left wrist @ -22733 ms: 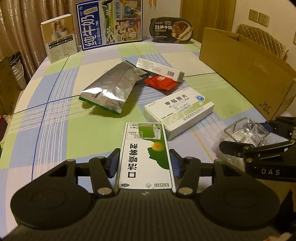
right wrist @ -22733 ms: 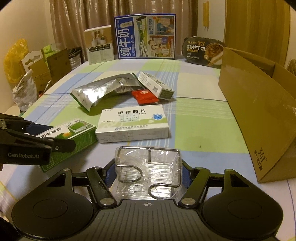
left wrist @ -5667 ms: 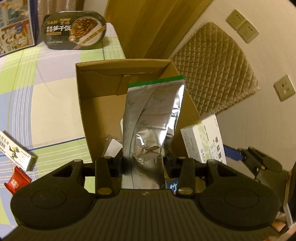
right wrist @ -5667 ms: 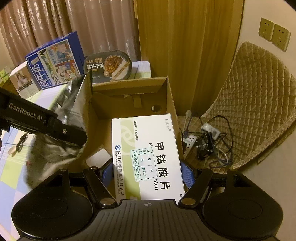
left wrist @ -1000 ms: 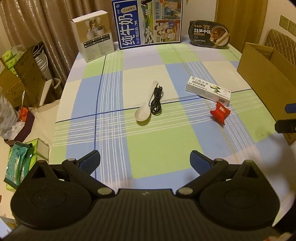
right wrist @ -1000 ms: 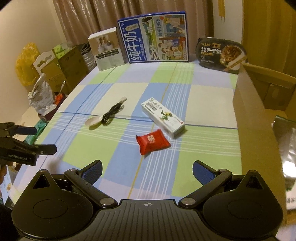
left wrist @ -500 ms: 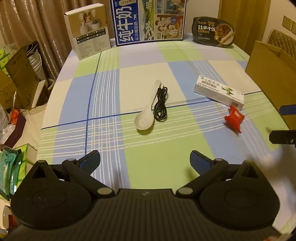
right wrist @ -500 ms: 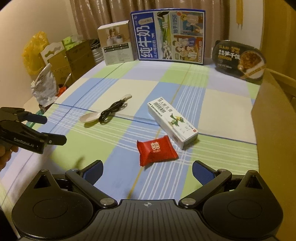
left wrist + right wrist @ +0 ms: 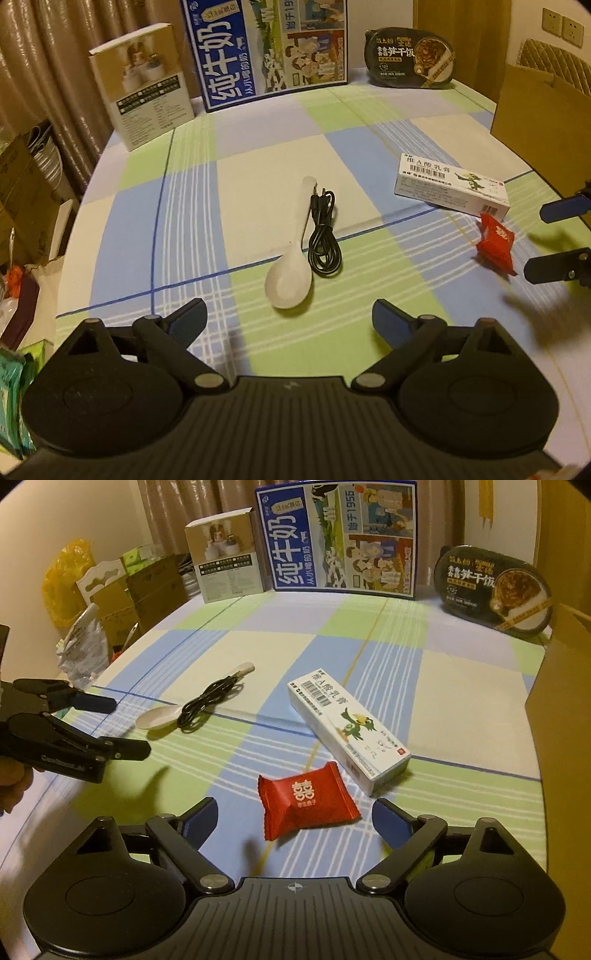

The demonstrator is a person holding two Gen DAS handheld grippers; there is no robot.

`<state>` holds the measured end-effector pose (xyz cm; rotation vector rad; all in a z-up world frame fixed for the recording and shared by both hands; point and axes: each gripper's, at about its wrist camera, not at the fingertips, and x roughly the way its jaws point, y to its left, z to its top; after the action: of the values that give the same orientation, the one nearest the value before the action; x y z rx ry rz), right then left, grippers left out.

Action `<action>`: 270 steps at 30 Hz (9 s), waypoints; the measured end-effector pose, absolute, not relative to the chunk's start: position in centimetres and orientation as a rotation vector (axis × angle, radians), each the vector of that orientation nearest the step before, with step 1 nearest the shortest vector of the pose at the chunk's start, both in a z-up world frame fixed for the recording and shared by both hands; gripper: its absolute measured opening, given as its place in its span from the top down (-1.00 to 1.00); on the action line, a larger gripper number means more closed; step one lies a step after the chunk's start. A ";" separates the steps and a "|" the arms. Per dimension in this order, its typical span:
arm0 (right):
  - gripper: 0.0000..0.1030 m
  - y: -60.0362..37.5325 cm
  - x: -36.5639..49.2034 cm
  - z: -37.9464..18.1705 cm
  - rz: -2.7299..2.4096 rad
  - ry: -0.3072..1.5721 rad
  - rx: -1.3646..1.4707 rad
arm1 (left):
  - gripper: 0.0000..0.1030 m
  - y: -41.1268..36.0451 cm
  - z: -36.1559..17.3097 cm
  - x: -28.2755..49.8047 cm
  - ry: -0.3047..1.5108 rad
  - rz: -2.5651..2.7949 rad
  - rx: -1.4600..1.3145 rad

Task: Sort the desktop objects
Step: 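Withdraw both tools back over the table toward the red candy packet and ointment box, then close the left tool on the white spoon while the right tool grasps the red candy packet, then lift the spoon with the left tool while the right tool lifts the candy packet, then carry the spoon and candy packet over the cardboard box with both tools, then lower the spoon into the box and open the left tool while the right tool releases the candy, then withdraw both tools back over the table toward the black cable and ointment box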

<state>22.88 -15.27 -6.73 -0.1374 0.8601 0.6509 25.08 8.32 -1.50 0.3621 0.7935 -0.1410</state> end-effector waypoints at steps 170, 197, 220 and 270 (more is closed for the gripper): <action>0.24 -21.1 10.5 0.6 0.407 0.688 0.030 | 0.47 -1.2 1.9 10.5 0.689 -0.207 0.155; 0.24 -39.7 9.8 9.6 0.104 0.519 0.107 | 0.47 -20.2 7.8 8.7 0.604 -0.487 0.186; 0.24 -44.6 13.5 8.3 0.082 0.546 0.129 | 0.47 -28.1 5.7 12.6 0.653 -0.539 0.161; -0.73 -42.2 11.2 9.7 0.182 0.555 0.268 | -0.91 -17.5 5.3 10.4 0.670 -0.314 0.128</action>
<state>11.16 -42.23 9.71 0.2684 0.5547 0.1823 10.42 -17.54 5.28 0.1283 0.6703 -0.3142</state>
